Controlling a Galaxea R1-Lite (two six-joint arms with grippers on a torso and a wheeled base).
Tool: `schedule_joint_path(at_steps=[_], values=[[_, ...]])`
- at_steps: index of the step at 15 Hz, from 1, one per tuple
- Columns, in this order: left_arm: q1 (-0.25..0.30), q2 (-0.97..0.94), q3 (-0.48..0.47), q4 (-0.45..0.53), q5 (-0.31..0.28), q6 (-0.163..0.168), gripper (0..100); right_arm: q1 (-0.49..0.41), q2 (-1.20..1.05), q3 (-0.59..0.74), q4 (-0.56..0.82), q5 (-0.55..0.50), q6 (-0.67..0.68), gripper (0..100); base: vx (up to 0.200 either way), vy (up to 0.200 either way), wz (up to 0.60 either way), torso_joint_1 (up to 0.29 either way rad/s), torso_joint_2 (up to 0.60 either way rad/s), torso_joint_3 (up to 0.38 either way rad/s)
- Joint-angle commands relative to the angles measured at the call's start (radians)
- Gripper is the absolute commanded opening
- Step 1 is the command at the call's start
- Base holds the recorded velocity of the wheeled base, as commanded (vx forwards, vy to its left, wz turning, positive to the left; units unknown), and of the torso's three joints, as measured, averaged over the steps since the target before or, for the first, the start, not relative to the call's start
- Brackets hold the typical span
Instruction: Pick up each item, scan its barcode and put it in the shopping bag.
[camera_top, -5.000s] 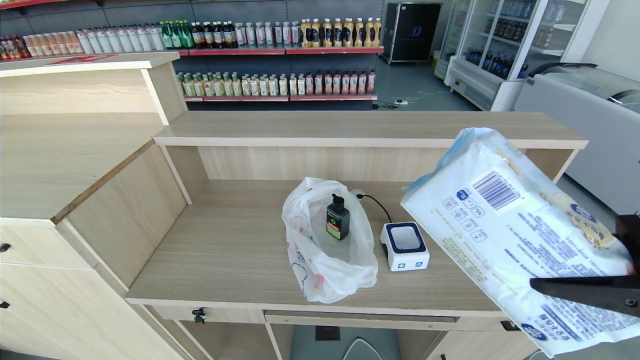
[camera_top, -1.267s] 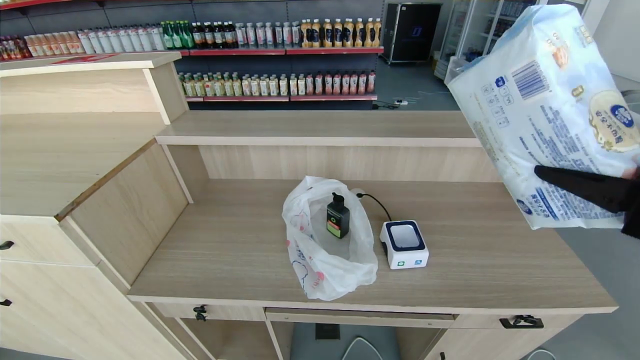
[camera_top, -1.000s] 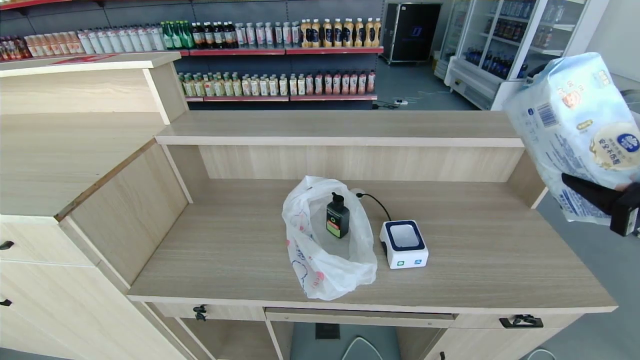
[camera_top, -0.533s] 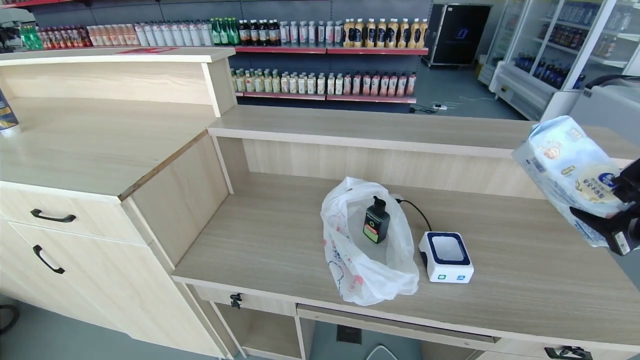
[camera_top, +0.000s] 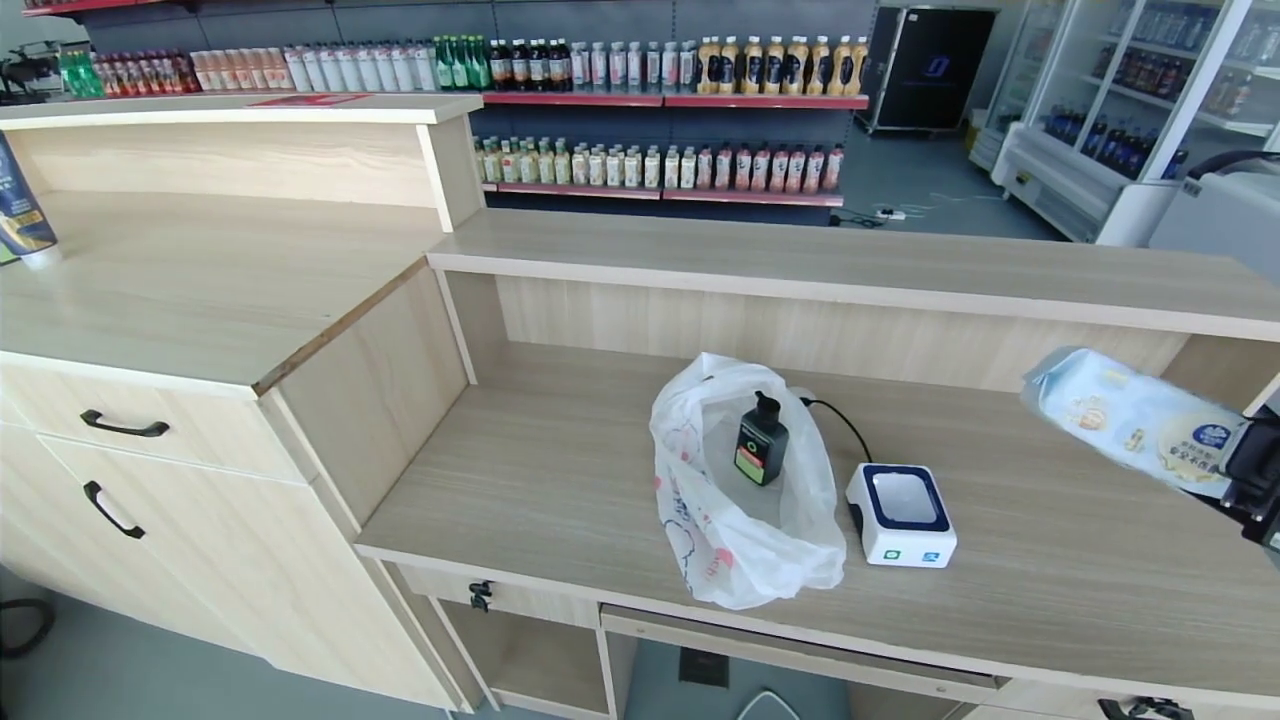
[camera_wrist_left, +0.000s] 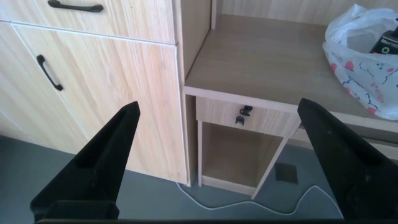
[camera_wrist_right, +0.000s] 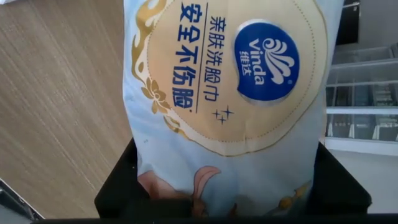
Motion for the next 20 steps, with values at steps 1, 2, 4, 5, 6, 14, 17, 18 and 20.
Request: schedule_joint_path(at_steps=[1,2,4,5,6,14,17,18,20], values=[[0.000,0.000,0.000,0.000,0.001,0.000,100,-0.005,0.067,-0.013,-0.001,0.003,-0.049,0,0.000,0.000,0.00,0.000,0.00,0.000],[0.000,0.000,0.000,0.000,0.001,0.000,100,-0.001,0.090,-0.025,-0.004,0.006,-0.069,0,0.000,0.000,0.00,0.000,0.00,0.000],[0.000,0.000,0.000,0.000,0.001,0.000,100,0.022,0.131,-0.047,-0.020,0.006,-0.069,0,0.000,0.000,0.00,0.000,0.00,0.000],[0.000,0.000,0.000,0.000,-0.001,0.000,100,0.027,0.140,-0.053,-0.026,0.004,-0.069,0,0.000,0.000,0.00,0.000,0.00,0.000],[0.000,0.000,0.000,0.000,0.001,0.000,100,0.039,0.171,-0.076,-0.046,0.004,-0.069,0,0.000,0.000,0.00,0.000,0.00,0.000],[0.000,0.000,0.000,0.000,0.001,0.000,100,0.070,0.292,-0.096,-0.102,0.006,-0.182,0,0.000,0.000,0.00,0.000,0.00,0.000],[0.000,0.000,0.000,0.000,0.001,0.000,100,0.070,0.331,-0.087,-0.201,0.006,-0.212,0,0.000,0.000,0.00,0.000,0.00,0.000],[0.000,0.000,0.000,0.000,0.001,0.000,100,0.072,0.334,-0.085,-0.219,0.004,-0.227,0,0.000,0.000,0.00,0.000,0.00,0.000],[0.000,0.000,0.000,0.000,0.001,0.000,100,0.081,0.335,-0.082,-0.224,0.006,-0.244,0,0.000,0.000,0.00,0.000,0.00,0.000]])
